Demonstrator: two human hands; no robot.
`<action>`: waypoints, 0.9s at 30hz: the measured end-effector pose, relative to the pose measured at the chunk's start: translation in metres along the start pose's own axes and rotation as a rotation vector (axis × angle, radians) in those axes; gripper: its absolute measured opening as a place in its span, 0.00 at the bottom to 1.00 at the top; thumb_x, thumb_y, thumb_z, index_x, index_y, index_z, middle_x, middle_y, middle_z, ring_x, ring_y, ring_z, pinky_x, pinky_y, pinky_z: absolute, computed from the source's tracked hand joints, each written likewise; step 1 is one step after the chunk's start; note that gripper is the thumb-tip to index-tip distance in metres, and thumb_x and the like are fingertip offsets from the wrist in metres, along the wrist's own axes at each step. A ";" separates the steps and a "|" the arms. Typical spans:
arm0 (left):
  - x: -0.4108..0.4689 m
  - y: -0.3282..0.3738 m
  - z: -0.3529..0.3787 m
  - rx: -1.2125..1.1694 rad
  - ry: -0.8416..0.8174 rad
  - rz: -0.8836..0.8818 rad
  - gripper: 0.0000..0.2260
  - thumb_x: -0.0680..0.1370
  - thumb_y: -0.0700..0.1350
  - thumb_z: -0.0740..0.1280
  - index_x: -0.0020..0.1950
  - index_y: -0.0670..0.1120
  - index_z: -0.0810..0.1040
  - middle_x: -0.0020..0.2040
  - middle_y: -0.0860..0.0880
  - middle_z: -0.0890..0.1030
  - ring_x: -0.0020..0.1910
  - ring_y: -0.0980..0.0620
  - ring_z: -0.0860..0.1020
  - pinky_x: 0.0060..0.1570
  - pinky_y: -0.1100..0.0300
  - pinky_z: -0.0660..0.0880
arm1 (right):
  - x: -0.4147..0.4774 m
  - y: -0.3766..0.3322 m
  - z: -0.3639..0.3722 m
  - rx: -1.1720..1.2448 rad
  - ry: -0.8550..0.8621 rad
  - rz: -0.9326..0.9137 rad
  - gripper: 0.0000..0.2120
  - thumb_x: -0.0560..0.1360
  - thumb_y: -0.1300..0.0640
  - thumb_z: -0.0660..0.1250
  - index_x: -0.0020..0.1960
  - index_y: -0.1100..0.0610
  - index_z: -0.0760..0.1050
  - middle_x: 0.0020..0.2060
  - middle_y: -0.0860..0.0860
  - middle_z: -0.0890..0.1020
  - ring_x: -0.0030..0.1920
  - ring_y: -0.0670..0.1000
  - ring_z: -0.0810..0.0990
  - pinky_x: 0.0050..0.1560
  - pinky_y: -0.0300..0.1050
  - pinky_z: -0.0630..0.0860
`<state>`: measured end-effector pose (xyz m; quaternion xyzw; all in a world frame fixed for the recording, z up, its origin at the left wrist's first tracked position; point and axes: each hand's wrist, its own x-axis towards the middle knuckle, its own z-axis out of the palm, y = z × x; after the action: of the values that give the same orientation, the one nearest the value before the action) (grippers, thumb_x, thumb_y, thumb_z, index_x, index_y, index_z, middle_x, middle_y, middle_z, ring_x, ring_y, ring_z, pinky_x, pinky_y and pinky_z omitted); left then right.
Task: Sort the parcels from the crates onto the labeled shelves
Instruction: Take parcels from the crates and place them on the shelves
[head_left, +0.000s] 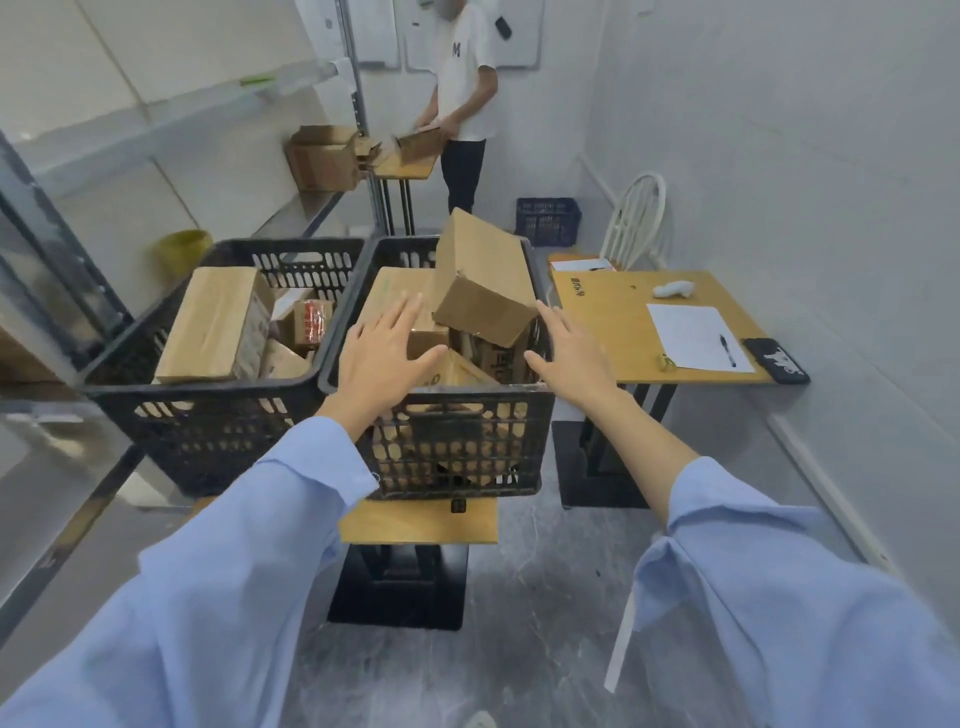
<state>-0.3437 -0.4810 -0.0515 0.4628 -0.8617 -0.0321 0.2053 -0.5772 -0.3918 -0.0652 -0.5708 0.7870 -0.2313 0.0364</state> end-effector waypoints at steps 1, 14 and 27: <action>0.016 -0.002 0.005 -0.018 -0.007 0.000 0.33 0.79 0.65 0.57 0.80 0.54 0.52 0.80 0.52 0.54 0.78 0.48 0.57 0.75 0.46 0.51 | 0.014 0.002 0.004 0.003 -0.002 0.011 0.33 0.80 0.46 0.64 0.80 0.49 0.53 0.78 0.51 0.59 0.77 0.56 0.58 0.73 0.59 0.64; 0.141 -0.002 0.061 -0.197 0.006 0.100 0.38 0.75 0.65 0.66 0.79 0.58 0.52 0.80 0.53 0.55 0.77 0.48 0.60 0.73 0.44 0.57 | 0.112 0.032 0.042 0.096 0.003 0.062 0.42 0.74 0.41 0.71 0.80 0.47 0.52 0.75 0.49 0.66 0.74 0.54 0.64 0.71 0.59 0.67; 0.172 -0.012 0.073 -0.360 -0.075 0.084 0.40 0.72 0.56 0.74 0.79 0.54 0.56 0.80 0.49 0.56 0.77 0.47 0.58 0.74 0.47 0.56 | 0.149 0.043 0.062 0.193 -0.069 0.072 0.44 0.70 0.39 0.73 0.78 0.47 0.55 0.68 0.50 0.73 0.69 0.55 0.69 0.66 0.64 0.70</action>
<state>-0.4458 -0.6372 -0.0660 0.3810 -0.8677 -0.1943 0.2534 -0.6469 -0.5377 -0.1075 -0.5436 0.7793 -0.2850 0.1266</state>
